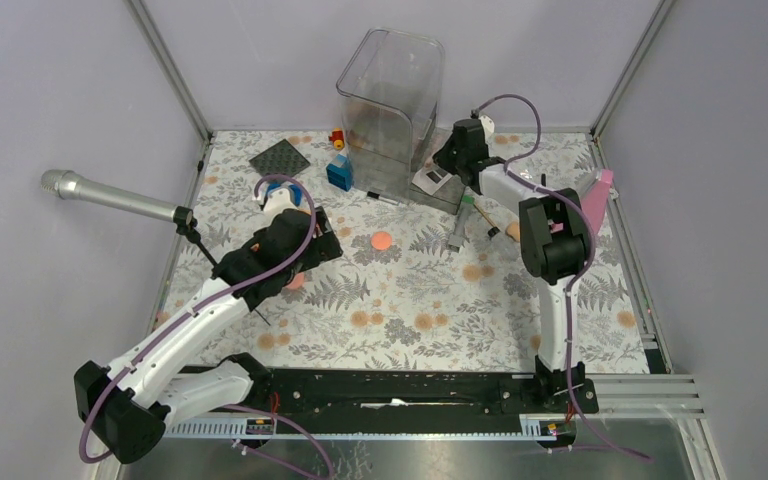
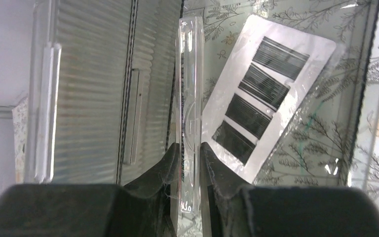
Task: Organize the makeup
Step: Place the makeup in the drawer.
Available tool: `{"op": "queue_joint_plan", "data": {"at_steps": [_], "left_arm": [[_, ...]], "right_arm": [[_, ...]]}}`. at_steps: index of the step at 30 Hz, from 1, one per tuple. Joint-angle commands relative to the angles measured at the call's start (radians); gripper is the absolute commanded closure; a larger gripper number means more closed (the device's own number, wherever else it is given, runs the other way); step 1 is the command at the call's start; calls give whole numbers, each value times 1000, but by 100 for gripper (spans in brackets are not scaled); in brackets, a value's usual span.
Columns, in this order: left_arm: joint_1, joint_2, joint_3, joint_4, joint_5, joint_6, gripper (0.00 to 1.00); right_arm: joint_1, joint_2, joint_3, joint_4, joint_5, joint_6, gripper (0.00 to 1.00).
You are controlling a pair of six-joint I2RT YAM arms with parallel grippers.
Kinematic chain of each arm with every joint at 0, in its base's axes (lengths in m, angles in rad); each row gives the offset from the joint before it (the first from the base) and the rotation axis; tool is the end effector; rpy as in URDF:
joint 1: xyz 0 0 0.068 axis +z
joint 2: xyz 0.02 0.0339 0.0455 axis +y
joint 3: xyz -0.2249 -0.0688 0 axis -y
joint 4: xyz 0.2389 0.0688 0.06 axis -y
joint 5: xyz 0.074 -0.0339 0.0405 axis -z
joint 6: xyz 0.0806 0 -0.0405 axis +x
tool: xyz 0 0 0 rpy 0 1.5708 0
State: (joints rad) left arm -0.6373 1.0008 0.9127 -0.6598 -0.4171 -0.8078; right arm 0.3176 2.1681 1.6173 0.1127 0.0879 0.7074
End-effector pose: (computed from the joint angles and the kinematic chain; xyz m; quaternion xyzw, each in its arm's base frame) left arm 0.2205 -0.1226 0.2411 -0.1589 0.8864 -0.1164 0.4190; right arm 0.4973 0.1560 0.1601 0.1864 0.8225 0.2305 0.4853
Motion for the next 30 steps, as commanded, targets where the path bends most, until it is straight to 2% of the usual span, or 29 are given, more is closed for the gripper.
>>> {"op": "queue_joint_plan", "data": {"at_steps": [1,15,18,24,30], "left_arm": [[13,-29,-8,9,-30,25,1],[32,-11,-21,11,-25,34,1],[38,-11,-23,11,-25,37,1],[48,-8,-23,11,-26,41,1],[58,-3,-23,7,-38,44,1]], "right_arm": [[-9,69,112,-24,5,-20,85],[-17,240,288,-24,-66,72,82],[-15,265,318,-24,-83,79,73],[-17,246,322,-50,-54,53,44],[-17,150,239,-51,17,-24,38]]}}
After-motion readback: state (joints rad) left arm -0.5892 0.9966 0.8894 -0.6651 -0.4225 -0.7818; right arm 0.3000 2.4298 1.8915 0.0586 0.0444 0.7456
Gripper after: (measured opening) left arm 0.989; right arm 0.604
